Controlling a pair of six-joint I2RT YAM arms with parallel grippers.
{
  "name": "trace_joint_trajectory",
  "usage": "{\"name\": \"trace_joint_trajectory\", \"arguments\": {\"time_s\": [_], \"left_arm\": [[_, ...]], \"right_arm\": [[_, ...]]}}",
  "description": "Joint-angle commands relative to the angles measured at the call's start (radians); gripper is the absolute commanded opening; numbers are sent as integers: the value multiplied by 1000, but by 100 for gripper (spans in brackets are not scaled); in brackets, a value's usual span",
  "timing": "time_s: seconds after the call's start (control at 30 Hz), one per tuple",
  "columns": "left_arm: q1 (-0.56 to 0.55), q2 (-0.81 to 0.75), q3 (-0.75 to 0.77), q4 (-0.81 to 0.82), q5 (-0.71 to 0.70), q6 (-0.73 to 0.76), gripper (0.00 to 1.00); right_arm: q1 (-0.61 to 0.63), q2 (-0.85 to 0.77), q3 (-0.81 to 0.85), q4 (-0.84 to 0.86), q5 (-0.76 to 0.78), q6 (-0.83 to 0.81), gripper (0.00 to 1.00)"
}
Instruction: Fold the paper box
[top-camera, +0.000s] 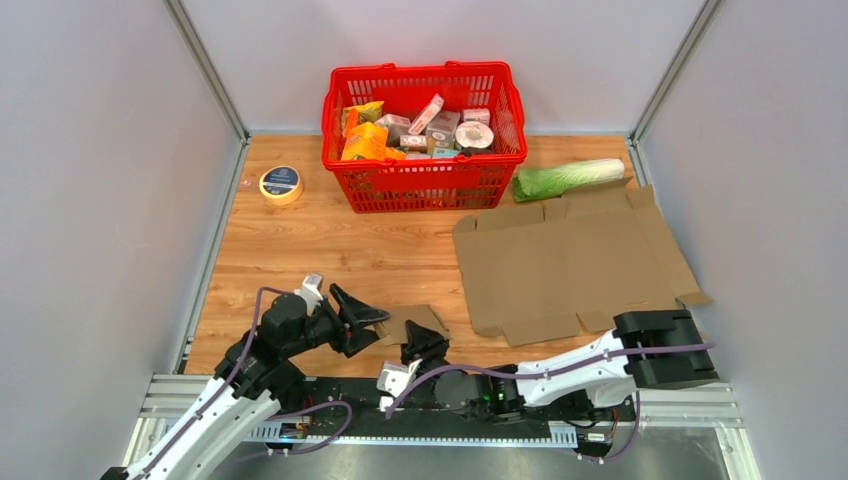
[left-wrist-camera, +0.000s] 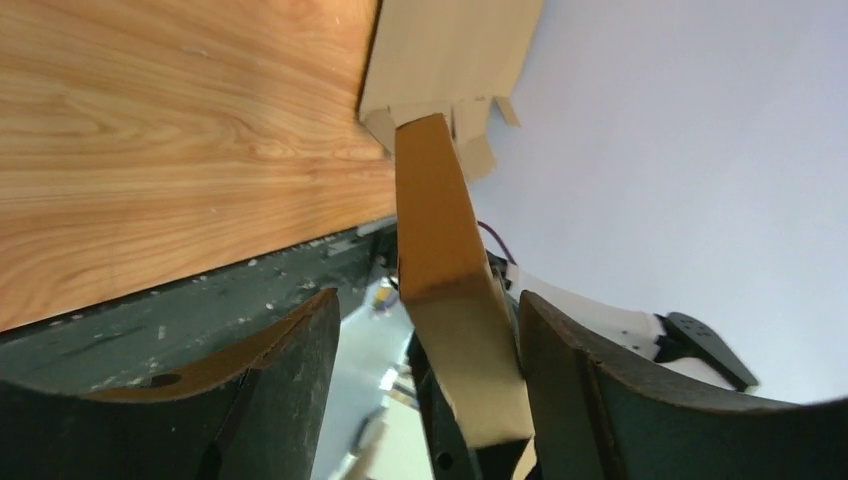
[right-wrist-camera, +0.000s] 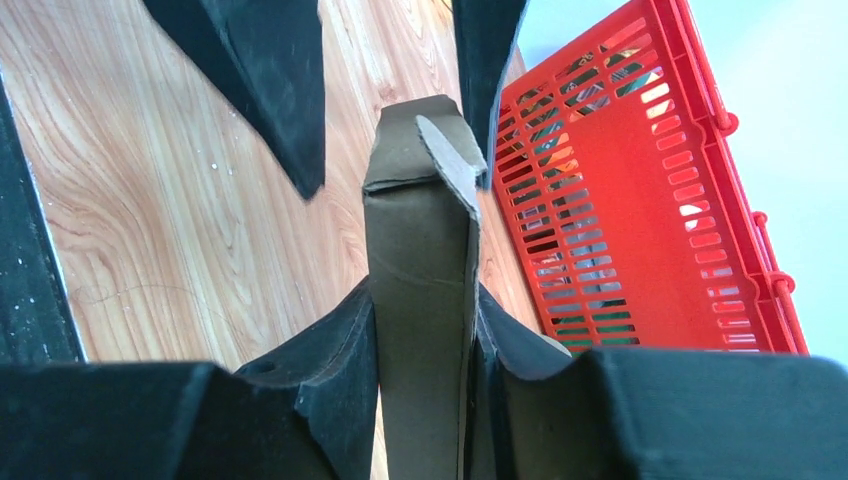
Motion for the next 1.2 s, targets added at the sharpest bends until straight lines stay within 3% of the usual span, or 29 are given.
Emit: {"name": "trace_joint_trajectory", "arguments": {"time_s": [0.0, 0.1, 0.13, 0.17, 0.2, 0.23, 0.27, 0.33, 0.37, 0.53, 0.63, 0.97, 1.17], "left_arm": [[-3, 58, 235, -312, -166, 394, 74], [-3, 98, 350, -482, -331, 569, 74], [-4, 98, 366, -497, -428, 605, 75], [-4, 93, 381, -530, -464, 625, 75], [-3, 89, 393, -513, -484, 686, 75], [-4, 84, 389, -477, -469, 724, 72], [-3, 87, 380, -385, -451, 757, 63], [-4, 109, 334, -291, -379, 818, 60], [-4, 141, 320, -215, -357, 829, 56], [-6, 150, 210, -27, -280, 883, 55], [-6, 129, 154, 103, -250, 881, 52], [-10, 364, 76, 435, -106, 874, 43], [-40, 426, 87, 504, -82, 900, 44]], "right_arm": [[-19, -111, 45, -172, 57, 176, 22], [-68, -154, 117, -490, -72, 383, 22], [-124, -171, 140, -582, -227, 433, 23], [-164, -167, 216, -785, -301, 483, 23], [-203, -161, 245, -855, -354, 537, 23], [-280, -133, 277, -912, -506, 597, 24], [-318, -109, 342, -1012, -573, 631, 25], [-397, -46, 427, -1110, -700, 697, 25], [-405, 5, 462, -1171, -692, 711, 24], [-477, 86, 567, -1221, -843, 752, 24], [-502, 126, 598, -1258, -854, 761, 25], [-524, 133, 495, -1177, -850, 803, 52], [-522, 77, 435, -1132, -825, 824, 56]]}}
